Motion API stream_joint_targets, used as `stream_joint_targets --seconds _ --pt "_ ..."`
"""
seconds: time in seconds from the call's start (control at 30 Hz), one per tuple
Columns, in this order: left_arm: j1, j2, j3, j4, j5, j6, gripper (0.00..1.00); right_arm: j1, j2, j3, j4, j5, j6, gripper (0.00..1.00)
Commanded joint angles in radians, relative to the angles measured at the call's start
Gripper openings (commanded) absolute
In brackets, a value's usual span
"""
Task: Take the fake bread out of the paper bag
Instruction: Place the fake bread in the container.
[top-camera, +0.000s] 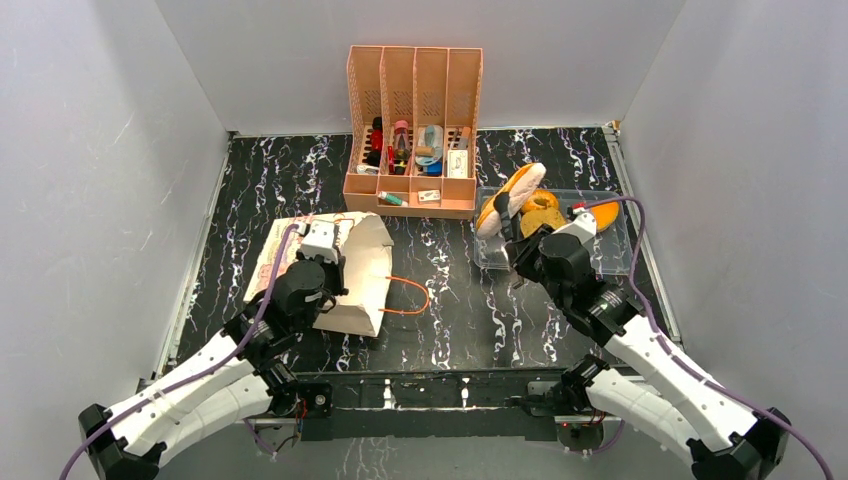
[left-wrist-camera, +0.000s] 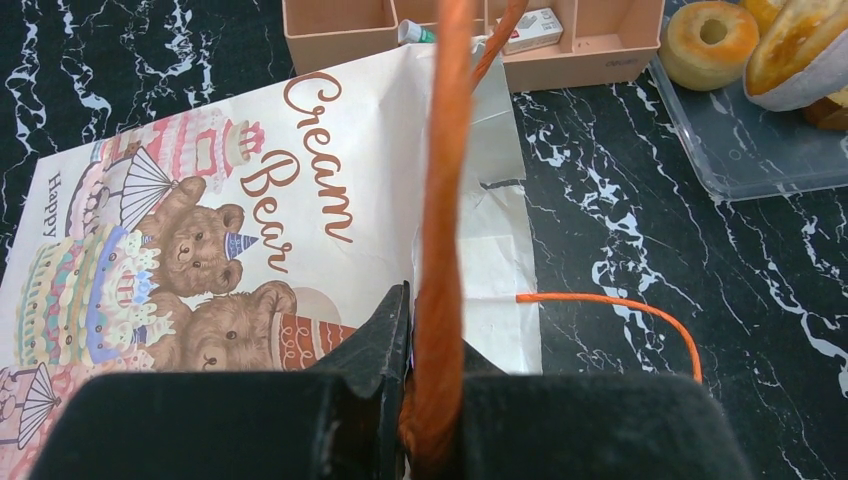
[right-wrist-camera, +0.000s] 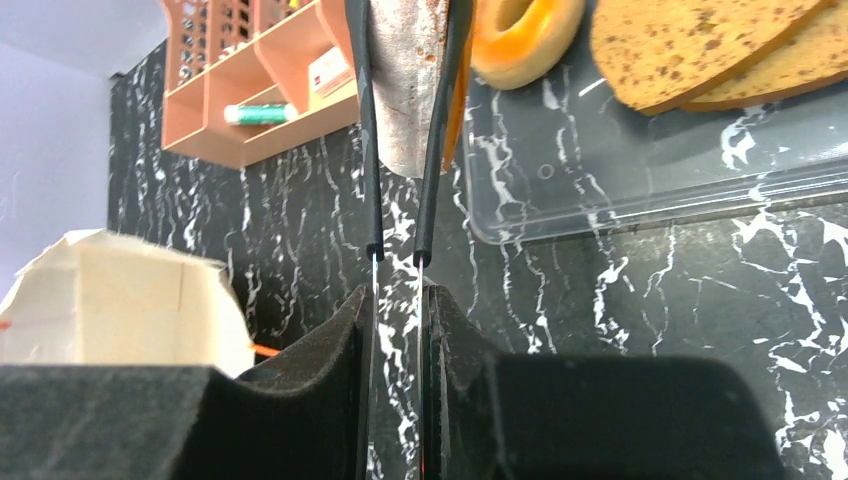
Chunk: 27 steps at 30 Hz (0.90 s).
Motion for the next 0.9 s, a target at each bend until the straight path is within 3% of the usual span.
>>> stream_joint_targets --seconds 0.0,0.3,0.5,0.63,0.73,0.87 --pt "-0.001 -0.039 0.042 -0.016 0.012 -0.003 0.00 -0.109 0.023 -0.031 0.158 -0.094 -0.038 0.07" --pt "-0.001 -0.054 0.054 -0.030 0.011 0.010 0.00 -0.326 0.078 -0.113 0.250 -0.368 -0.039 0.07" --pt "-0.001 -0.046 0.044 -0.019 0.010 0.009 0.00 -0.426 0.081 -0.179 0.281 -0.471 -0.034 0.10" --pt "-0.001 -0.030 0.045 -0.009 0.020 0.003 0.00 -0.494 0.080 -0.220 0.284 -0.530 -0.027 0.20" --pt "-0.001 -0.023 0.045 -0.007 0.024 -0.001 0.00 -0.515 0.065 -0.233 0.268 -0.538 -0.021 0.34" --pt "-0.001 -0.012 0.051 -0.013 0.033 -0.005 0.00 -0.532 0.064 -0.237 0.248 -0.546 -0.025 0.41"
